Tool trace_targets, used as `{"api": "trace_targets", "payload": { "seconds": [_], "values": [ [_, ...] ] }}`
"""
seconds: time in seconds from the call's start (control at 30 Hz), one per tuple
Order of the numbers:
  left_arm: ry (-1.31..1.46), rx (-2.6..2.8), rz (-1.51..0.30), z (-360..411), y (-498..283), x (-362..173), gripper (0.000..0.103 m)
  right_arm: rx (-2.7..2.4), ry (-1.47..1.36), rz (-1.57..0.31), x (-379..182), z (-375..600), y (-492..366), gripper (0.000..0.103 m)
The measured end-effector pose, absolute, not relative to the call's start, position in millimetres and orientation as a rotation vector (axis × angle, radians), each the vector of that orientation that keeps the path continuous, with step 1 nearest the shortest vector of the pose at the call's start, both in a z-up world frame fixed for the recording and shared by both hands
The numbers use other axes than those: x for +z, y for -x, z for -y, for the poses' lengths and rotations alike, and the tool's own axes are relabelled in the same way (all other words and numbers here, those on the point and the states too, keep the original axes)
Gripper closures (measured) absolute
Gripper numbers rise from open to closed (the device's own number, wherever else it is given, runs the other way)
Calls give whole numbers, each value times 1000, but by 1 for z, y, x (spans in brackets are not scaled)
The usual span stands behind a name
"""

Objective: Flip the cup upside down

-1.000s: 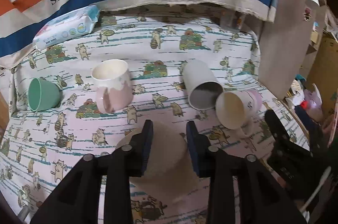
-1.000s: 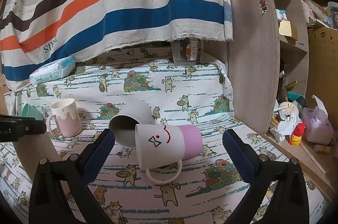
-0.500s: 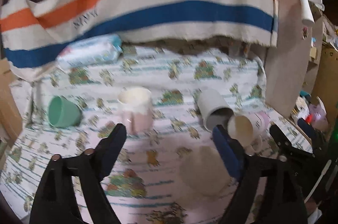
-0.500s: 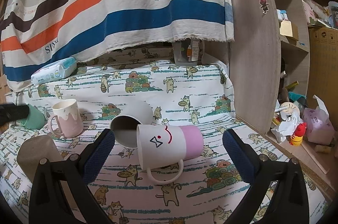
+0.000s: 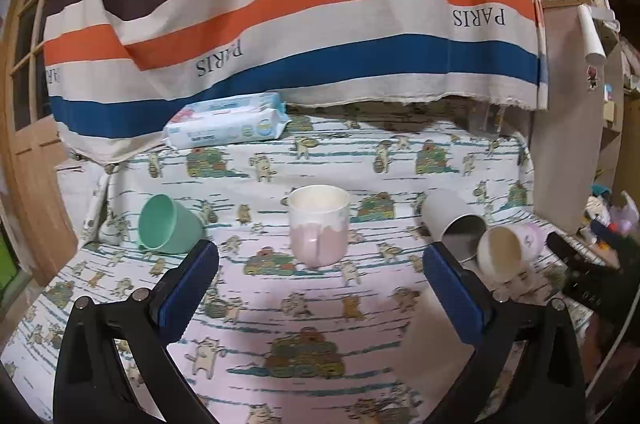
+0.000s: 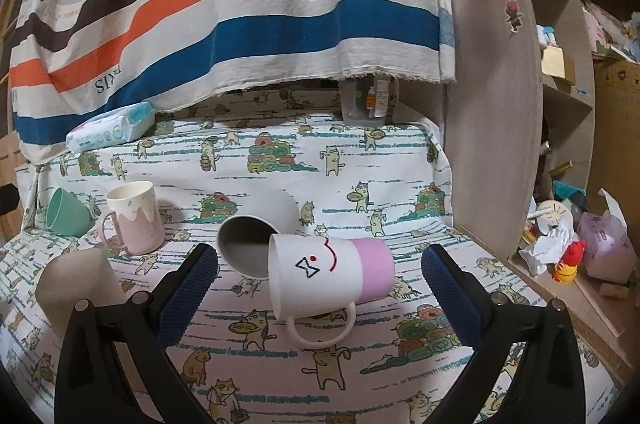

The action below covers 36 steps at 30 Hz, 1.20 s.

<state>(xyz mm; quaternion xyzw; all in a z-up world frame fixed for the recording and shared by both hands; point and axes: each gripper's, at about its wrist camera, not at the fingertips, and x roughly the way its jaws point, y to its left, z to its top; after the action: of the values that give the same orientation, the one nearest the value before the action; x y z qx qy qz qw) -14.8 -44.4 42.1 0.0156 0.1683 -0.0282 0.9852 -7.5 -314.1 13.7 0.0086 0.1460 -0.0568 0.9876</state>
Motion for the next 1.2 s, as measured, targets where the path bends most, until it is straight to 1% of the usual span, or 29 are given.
{"api": "trace_targets", "payload": {
  "seconds": [0.17,0.33,0.57,0.77,0.97,1.2],
  "values": [
    [2,-66,-327,27,18,27,2,-62,-29,-245,20,301,24,0],
    [9,-76,-271,19,23,12,1,-14,22,-216,22,278,30,0],
    [24,-94,-222,16,29,7,1,63,-16,-256,18,268,28,0],
    [33,-122,-314,20,21,0,1,52,0,-306,14,265,18,0],
    [-11,-107,-326,29,21,-2,1,63,-8,-301,14,266,20,0],
    [-3,-73,-309,27,23,-1,1,17,5,-303,14,264,20,0]
  ]
}}
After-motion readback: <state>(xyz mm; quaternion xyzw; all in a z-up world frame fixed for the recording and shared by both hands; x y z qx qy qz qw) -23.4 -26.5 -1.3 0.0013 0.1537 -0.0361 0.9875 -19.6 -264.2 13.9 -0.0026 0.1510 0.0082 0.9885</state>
